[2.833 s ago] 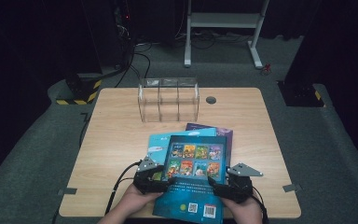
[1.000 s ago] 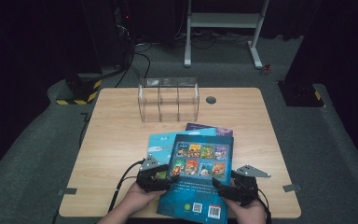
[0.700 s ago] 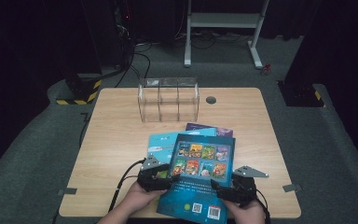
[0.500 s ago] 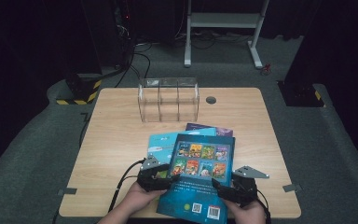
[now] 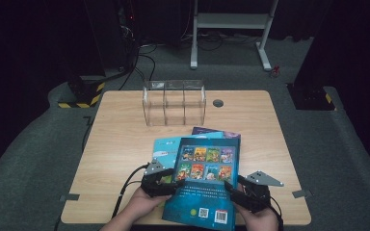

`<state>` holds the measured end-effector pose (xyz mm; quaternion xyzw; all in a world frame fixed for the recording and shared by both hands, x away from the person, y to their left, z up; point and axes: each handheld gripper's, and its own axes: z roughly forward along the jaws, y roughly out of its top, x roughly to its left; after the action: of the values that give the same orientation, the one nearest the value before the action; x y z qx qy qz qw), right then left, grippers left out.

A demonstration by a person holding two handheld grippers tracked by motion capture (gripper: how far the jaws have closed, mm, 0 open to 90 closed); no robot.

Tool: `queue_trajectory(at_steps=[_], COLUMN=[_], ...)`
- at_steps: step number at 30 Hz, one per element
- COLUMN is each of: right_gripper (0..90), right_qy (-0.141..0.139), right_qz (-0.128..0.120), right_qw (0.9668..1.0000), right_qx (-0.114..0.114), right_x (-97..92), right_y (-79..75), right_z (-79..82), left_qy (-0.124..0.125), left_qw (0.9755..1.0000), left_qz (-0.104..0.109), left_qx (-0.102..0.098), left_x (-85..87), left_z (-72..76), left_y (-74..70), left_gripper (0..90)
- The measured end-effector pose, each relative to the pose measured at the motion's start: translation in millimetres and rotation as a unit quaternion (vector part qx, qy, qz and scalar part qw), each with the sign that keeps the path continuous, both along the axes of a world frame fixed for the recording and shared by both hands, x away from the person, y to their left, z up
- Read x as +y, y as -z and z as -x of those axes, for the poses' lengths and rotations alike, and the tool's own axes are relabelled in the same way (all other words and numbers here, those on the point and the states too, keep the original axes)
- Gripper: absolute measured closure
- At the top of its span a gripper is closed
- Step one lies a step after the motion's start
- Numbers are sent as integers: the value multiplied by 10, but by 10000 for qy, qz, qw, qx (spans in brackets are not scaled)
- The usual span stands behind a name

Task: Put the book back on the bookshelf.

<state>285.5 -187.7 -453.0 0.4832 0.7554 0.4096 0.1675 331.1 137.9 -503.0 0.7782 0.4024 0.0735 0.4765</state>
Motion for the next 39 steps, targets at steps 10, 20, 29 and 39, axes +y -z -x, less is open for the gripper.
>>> queue_trajectory(at_steps=[10,20,29,39], right_gripper=[485,498,514,606], right_qy=[-42,-81,-142,-70], right_qz=[-17,161,151,87], right_qw=[9996,9986,9979,9952], right_qx=[-294,-500,-622,-973], right_x=[9,38,94,114], right_y=[-49,-65,-85,-168], right_z=[47,77,106,145], left_qy=[26,-74,146,-81], left_qw=[9998,9984,9977,9970], left_qz=[144,374,509,760], left_qx=[96,410,429,-90], left_x=[29,97,58,153], left_z=[-23,-95,-62,71], left_y=[5,17,1,-186], left_gripper=[317,169,155,319])
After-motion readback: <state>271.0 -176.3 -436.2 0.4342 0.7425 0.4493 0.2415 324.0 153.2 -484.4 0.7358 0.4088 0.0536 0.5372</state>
